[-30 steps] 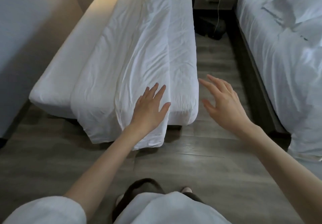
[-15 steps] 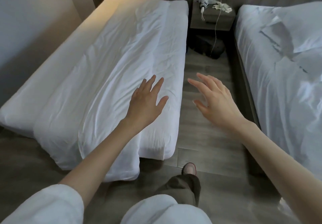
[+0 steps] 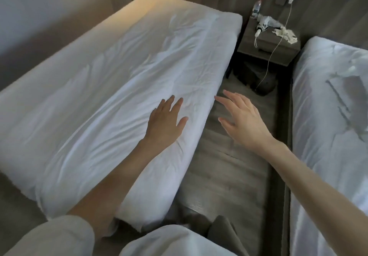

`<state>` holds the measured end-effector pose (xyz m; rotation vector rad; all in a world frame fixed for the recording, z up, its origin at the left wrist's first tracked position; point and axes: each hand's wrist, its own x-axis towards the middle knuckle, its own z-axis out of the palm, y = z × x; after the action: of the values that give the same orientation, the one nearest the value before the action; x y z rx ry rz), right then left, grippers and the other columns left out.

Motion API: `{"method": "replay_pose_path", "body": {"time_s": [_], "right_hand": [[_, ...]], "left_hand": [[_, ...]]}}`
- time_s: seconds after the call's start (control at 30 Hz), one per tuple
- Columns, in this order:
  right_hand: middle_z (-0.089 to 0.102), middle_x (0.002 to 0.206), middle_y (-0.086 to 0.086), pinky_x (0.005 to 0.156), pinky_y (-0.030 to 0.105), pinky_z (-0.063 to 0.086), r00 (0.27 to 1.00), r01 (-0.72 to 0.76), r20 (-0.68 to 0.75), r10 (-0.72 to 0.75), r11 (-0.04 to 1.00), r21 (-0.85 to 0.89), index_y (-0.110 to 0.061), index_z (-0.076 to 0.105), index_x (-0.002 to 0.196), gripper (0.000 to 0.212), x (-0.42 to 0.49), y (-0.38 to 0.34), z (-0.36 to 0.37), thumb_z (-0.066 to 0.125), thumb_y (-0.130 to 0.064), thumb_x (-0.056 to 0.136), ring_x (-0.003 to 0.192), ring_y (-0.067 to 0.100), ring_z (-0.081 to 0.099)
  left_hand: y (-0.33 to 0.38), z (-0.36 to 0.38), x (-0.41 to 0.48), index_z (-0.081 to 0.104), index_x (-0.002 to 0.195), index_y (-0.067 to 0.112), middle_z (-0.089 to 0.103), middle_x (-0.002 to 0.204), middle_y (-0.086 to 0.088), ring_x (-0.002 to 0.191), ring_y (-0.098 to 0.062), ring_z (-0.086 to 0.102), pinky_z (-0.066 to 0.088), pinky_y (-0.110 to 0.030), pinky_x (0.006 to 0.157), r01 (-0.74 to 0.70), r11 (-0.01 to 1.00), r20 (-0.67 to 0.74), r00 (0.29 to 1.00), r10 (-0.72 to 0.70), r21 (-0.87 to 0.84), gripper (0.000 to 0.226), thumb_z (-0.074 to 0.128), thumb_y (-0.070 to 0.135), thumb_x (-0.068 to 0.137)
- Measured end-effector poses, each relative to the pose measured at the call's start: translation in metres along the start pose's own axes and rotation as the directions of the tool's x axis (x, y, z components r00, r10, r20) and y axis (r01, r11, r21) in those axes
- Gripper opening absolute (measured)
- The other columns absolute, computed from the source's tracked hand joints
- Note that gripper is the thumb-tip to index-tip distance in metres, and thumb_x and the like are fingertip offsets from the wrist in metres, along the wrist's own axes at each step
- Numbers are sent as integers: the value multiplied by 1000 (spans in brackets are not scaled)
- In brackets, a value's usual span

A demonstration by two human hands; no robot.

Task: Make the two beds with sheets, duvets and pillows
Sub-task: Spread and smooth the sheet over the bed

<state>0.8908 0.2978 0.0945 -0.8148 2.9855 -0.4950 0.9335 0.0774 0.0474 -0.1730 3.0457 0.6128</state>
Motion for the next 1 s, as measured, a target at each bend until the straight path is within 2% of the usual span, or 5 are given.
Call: {"method": "replay_pose_path", "body": {"time_s": [0.27,0.37,0.5,0.77,1.0], "right_hand": [[27,158,1,116,46,22,956,265,121,-267,964,31,-27,38,147,55,162,89,16,55,-25,95,145,27,23],[26,158,1,117,47,22,917,351,181,-356,934,61,-27,38,148,54,225,124,12,54,-26,96,145,27,22],[26,158,0,116,47,24,851,470,237,-470,881,60,-28,37,148,54,307,157,8,54,-28,97,145,28,21],[22,159,-6,102,42,40,745,592,334,-578,803,68,-30,35,148,54,444,171,26,53,-28,97,141,24,23],[24,158,-3,96,44,45,737,569,379,-560,816,99,-26,39,147,53,560,174,69,56,-25,96,139,28,26]], "left_hand": [[7,31,110,22,154,26,16,162,-1,149,-25,14,22,-41,117,263,965,-96,960,-264,-22,60,41,45,100],[13,34,155,27,153,22,21,161,-4,147,-28,20,28,-43,114,364,931,-131,922,-365,-33,59,44,42,100],[19,36,208,26,153,23,18,161,-1,148,-22,18,28,-42,114,491,866,-157,852,-500,-96,59,42,42,101],[-3,27,296,24,154,23,17,162,1,143,-26,27,31,-44,109,640,753,-172,733,-658,-155,59,40,43,101],[-78,37,387,26,153,20,18,161,-2,138,-32,33,35,-45,105,724,669,-152,652,-743,-167,58,41,42,101]]}}
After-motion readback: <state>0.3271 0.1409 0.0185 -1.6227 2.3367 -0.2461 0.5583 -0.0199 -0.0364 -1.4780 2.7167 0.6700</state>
